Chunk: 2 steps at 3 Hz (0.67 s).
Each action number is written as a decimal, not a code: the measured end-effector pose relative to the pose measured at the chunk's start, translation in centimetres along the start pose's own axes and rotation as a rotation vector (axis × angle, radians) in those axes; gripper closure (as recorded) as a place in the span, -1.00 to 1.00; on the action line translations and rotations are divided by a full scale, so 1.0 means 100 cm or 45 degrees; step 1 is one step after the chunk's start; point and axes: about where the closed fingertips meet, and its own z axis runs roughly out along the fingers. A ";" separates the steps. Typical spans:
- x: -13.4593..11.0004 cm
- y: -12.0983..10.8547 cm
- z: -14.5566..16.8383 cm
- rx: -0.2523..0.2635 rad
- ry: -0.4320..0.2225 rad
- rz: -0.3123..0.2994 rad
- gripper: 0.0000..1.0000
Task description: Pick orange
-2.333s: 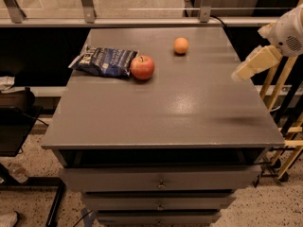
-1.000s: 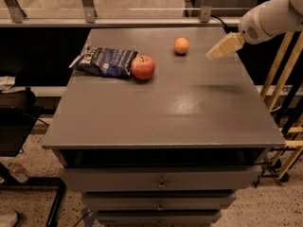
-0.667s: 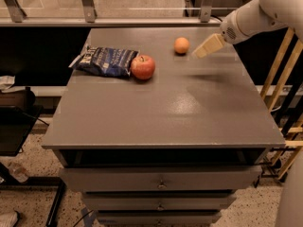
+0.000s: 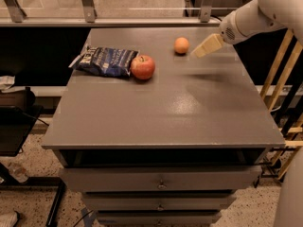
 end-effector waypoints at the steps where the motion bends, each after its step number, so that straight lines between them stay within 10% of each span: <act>1: -0.012 0.005 0.011 -0.015 -0.029 0.022 -1.00; 2: -0.027 0.018 0.025 -0.042 -0.041 0.011 -1.00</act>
Offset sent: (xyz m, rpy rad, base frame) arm 0.0195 0.0685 0.0026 0.0466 -0.0039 0.0531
